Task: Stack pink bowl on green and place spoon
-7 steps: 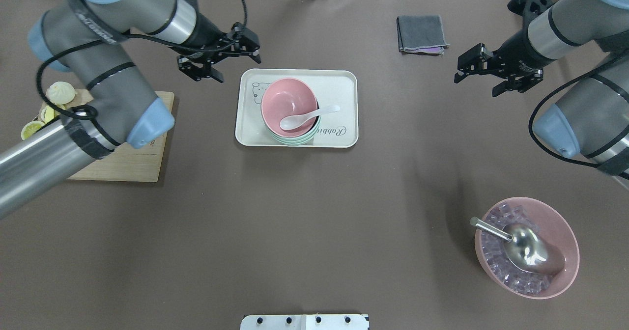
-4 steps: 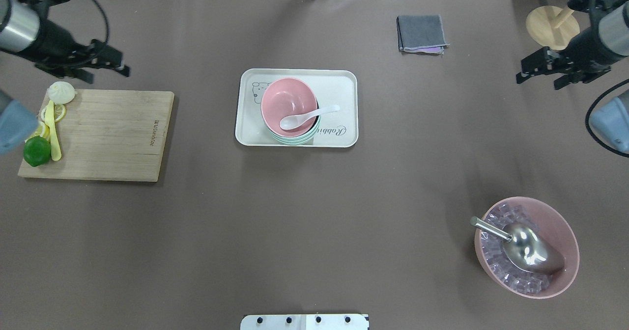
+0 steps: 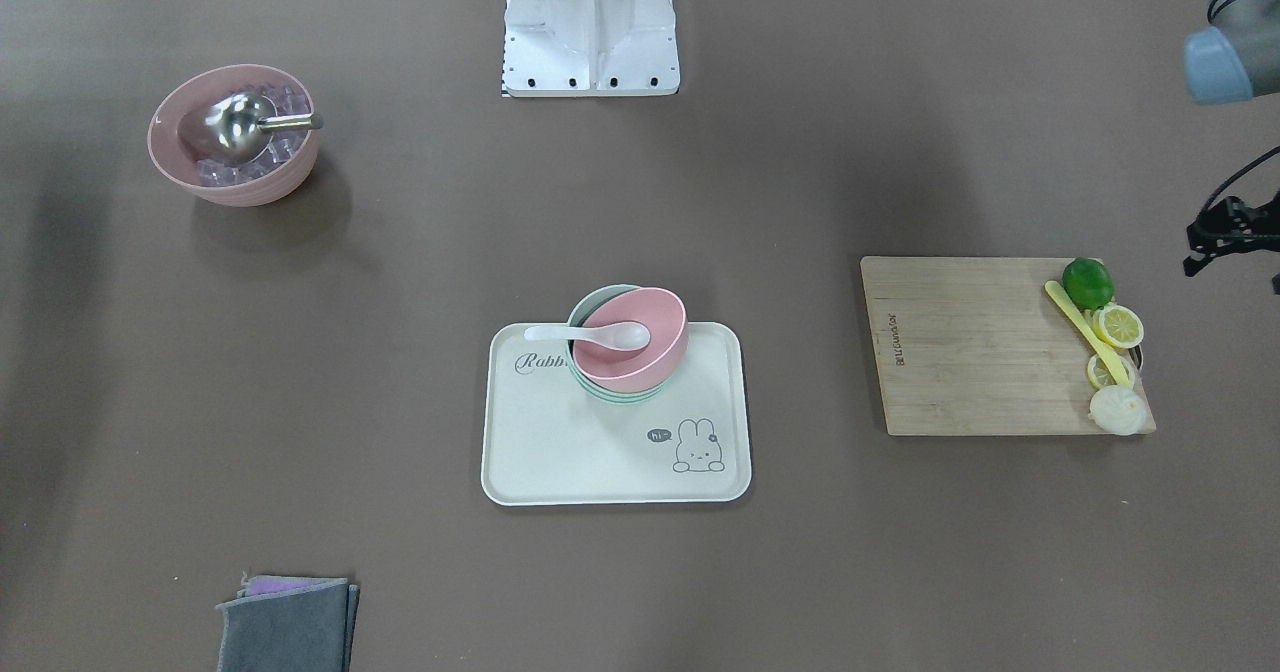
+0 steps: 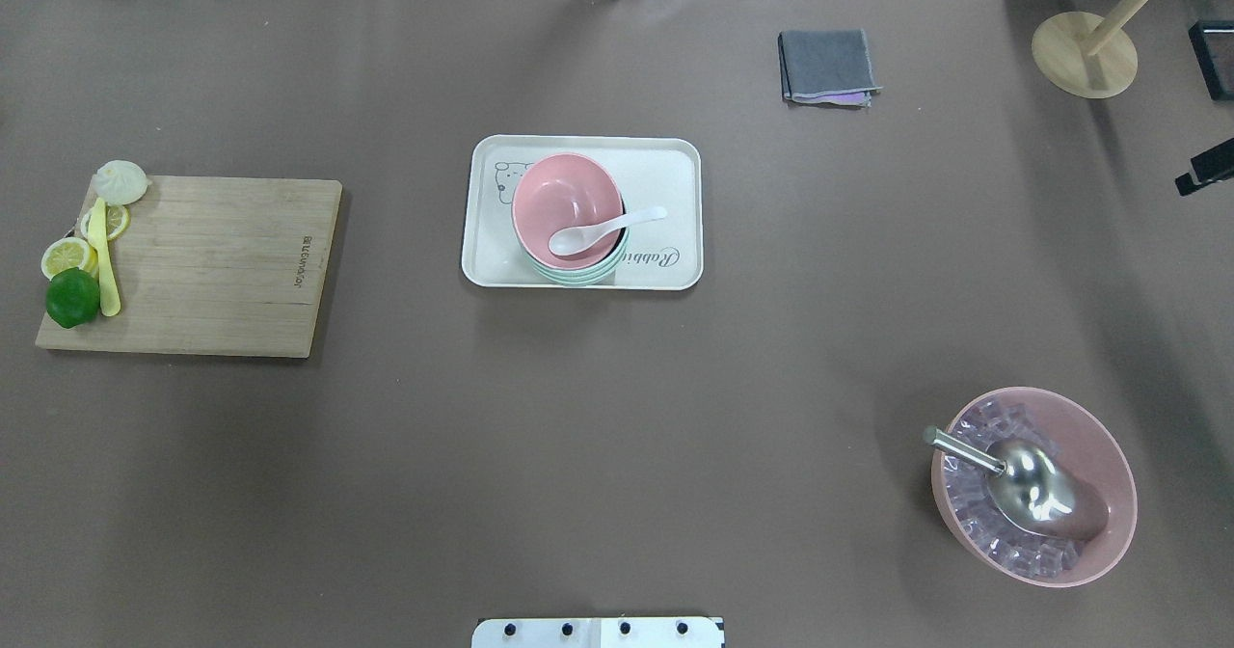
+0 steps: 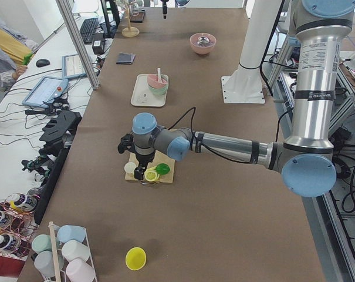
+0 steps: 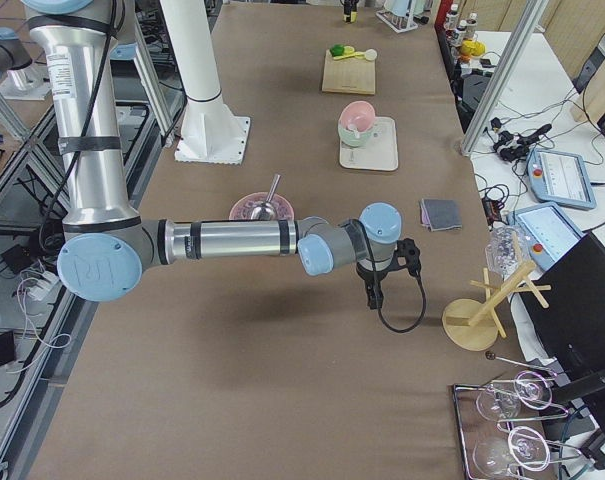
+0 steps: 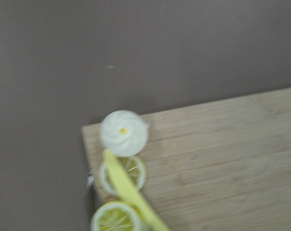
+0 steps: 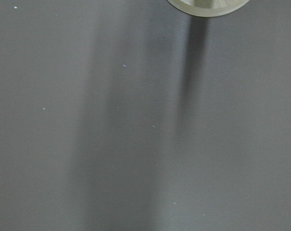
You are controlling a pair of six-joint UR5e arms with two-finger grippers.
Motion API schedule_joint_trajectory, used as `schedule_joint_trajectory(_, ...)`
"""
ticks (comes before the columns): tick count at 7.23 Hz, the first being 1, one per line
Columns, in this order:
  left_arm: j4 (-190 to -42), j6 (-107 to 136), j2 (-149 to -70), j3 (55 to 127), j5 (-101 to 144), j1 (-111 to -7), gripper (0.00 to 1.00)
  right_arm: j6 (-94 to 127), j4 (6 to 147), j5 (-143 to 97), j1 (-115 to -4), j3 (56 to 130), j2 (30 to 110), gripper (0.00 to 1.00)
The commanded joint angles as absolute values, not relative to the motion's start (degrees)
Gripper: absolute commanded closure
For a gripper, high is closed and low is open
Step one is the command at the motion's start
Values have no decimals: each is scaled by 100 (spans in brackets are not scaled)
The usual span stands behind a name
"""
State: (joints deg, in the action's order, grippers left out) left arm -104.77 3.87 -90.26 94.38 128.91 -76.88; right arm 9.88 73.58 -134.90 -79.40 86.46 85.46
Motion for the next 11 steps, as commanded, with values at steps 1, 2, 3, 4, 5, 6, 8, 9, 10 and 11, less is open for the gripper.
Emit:
schedule_joint_trajectory(1,-10336,-26,-8930,9272,13069,-7963,2,439,7356,-13500,-8139,8420,8613,0)
schedule_joint_trajectory(2,-10388,8,-8843,9290,13069,-7963,2,439,7356,-13500,-8139,8420,8613,0)
schedule_joint_trajectory(3,-10397,9,-8842,9281,13069,-7954,2,439,7356,-13491,-8139,8411,8605,0)
schedule_joint_trajectory(4,-10397,17,-8842,9273,13069,-7954,2,439,7356,-13491,-8130,8420,8596,0)
schedule_joint_trajectory(5,-10406,9,-8833,9264,13069,-7954,2,439,7356,-13491,-8130,8411,8596,0)
schedule_joint_trajectory(6,-10406,35,-8842,9281,13061,-7954,2,439,7356,-13491,-8130,8411,8596,0)
schedule_joint_trajectory(8,-10406,44,-8859,9255,13069,-7937,2,448,7356,-13491,-8139,8411,8596,0)
schedule_joint_trajectory(9,-10406,44,-8859,9298,13069,-7937,2,466,7356,-13491,-8130,8411,8604,0)
schedule_joint_trajectory(10,-10415,44,-8868,9281,13069,-7937,2,466,7356,-13491,-8130,8411,8604,0)
schedule_joint_trajectory(11,-10406,44,-8868,9281,13069,-7937,2,475,7356,-13491,-8130,8411,8596,0)
